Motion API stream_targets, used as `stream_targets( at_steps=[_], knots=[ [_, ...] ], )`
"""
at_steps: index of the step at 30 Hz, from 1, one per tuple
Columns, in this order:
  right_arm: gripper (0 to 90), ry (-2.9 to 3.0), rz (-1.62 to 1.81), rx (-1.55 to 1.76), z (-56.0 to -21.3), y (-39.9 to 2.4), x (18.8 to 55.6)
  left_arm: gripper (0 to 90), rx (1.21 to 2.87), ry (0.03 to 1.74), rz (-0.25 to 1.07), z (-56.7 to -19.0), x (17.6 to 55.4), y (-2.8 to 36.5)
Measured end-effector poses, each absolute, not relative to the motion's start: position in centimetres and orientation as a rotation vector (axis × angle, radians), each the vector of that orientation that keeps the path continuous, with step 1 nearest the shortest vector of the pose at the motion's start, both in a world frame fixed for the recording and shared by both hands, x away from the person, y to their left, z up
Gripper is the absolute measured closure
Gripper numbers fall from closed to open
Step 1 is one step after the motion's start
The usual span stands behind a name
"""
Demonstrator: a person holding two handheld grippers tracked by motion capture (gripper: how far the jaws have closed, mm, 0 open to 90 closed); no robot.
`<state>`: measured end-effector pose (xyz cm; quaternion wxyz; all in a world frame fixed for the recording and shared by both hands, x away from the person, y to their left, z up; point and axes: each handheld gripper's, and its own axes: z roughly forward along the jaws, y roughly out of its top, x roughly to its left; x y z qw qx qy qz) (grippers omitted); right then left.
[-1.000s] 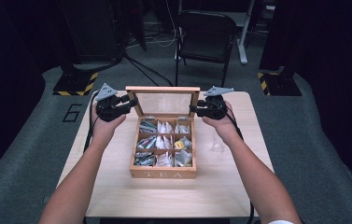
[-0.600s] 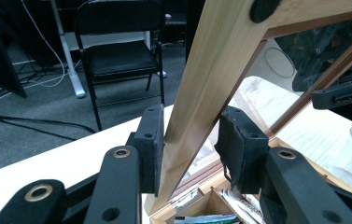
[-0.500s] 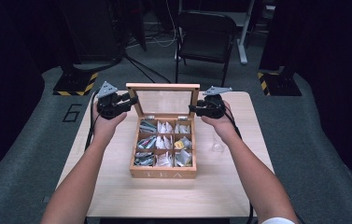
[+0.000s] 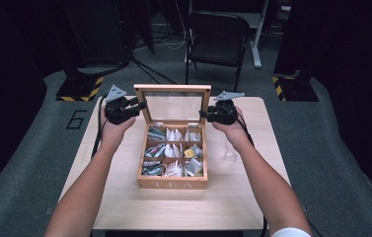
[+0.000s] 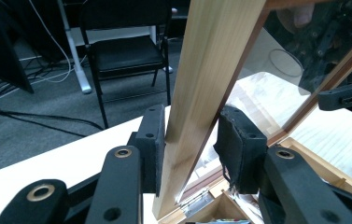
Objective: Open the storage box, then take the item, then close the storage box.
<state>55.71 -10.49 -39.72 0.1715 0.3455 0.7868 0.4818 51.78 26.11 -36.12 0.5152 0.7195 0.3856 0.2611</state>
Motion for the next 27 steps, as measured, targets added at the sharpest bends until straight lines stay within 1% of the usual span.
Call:
stream_targets(
  at_steps=[27],
  knots=[
    [63.5,2.226,1.381,1.048,-39.6,-10.4,56.7,61.4,1.719,0.976,0.601,-37.2,51.9,26.8]
  ],
)
